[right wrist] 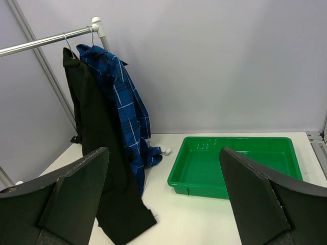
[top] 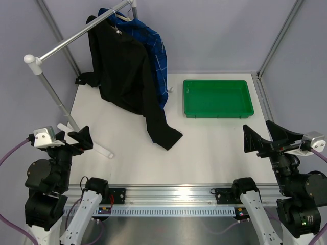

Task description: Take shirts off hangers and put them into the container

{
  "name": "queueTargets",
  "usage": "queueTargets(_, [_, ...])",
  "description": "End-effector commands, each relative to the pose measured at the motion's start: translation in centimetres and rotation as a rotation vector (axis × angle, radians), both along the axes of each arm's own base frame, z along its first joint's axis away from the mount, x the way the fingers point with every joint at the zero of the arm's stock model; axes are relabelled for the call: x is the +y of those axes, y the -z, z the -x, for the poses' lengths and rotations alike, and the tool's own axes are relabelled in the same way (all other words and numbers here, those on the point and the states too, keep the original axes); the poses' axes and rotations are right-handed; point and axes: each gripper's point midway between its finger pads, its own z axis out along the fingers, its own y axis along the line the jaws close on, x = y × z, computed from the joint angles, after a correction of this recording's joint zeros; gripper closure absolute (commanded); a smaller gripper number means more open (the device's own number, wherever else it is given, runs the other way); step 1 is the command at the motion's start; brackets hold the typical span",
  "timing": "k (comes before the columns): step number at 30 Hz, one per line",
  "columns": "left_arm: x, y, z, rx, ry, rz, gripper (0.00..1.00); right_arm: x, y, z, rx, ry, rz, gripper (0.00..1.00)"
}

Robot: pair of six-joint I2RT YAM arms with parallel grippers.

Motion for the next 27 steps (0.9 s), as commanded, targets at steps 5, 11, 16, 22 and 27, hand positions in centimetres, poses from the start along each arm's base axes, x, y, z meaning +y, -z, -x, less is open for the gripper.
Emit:
queueTargets(5, [-1.6,0.1,-1.7,0.017,0.052,0.068,0.01,1.7,1.0,-1.4,0.038,-0.081,-0.019,0.01])
queueTargets(11, [-3.0,-0.2,-4.1,0.068,0.085,0.123,0.01,2.9,2.7,-3.0,0.113,-0.138,-0.039,0.01])
queueTargets(16, [-4.7,-3.1,-7.4,0.055,0.12,0.205,0.01,3.5,3.8,-3.7,0.163,-0.164,-0.046,0.01])
queueTargets(22, [-8.6,-8.4,-14.7,0.032,0.209,0.379,0.01,3.9,4.8,-4.3,0.194,-0.181,-0.059,0.01])
queueTargets(27, [-11.8,-10.9,-21.1,-0.043,0.219,0.434,0.01,3.8,5.2,-3.8,0.181,-0.179,-0.064,0.0])
